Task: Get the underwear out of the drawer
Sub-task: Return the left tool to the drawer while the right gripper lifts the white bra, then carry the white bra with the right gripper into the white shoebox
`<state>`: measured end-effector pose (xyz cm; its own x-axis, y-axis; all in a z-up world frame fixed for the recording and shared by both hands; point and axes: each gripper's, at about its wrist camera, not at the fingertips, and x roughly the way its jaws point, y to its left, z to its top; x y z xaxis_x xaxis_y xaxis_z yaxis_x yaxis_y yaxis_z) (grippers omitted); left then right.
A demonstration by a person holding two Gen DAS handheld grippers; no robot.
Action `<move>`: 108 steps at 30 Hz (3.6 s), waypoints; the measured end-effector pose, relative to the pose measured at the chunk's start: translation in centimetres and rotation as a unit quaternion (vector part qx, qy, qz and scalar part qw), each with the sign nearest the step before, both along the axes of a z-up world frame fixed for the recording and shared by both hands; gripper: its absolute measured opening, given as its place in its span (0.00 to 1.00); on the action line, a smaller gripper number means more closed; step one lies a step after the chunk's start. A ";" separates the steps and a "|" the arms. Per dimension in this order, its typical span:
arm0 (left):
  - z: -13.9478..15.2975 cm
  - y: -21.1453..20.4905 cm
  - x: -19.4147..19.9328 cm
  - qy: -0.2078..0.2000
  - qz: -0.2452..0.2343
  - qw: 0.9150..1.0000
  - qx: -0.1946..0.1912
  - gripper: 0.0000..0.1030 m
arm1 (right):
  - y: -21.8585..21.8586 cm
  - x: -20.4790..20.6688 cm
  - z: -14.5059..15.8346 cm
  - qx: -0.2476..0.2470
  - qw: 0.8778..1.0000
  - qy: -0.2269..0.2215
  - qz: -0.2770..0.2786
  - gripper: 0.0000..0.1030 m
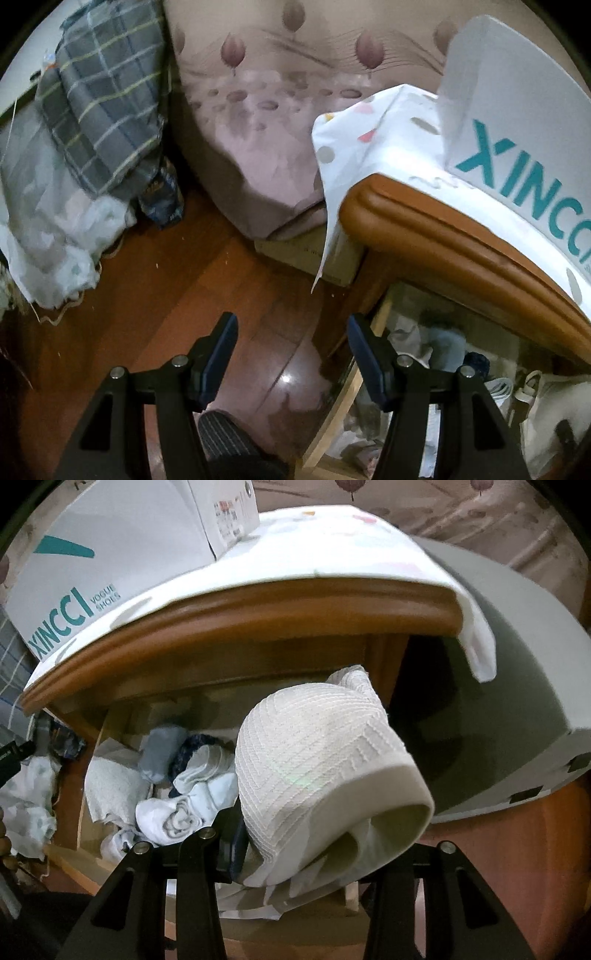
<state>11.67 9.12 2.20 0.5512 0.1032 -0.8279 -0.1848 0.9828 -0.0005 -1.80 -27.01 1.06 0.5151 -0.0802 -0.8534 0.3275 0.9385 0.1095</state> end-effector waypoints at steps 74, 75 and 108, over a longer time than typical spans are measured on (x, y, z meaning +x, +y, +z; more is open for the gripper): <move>-0.4 3.5 0.5 0.038 0.036 0.998 -0.017 0.61 | 6.5 21.4 24.2 -0.041 0.987 -0.137 0.072 0.38; -0.4 3.6 0.5 0.040 0.036 0.998 -0.017 0.61 | 6.6 21.9 23.9 -0.036 0.987 -0.135 0.073 0.38; 0.0 1.9 0.3 0.024 -0.022 0.999 -0.031 0.61 | 7.1 21.3 21.0 -0.077 0.992 -0.057 0.077 0.80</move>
<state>11.93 10.99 2.22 0.5143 0.0272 -0.8572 -0.1417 0.9885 -0.0536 19.49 -19.90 22.03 0.6237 -0.1173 -0.7728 0.1718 0.9851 -0.0109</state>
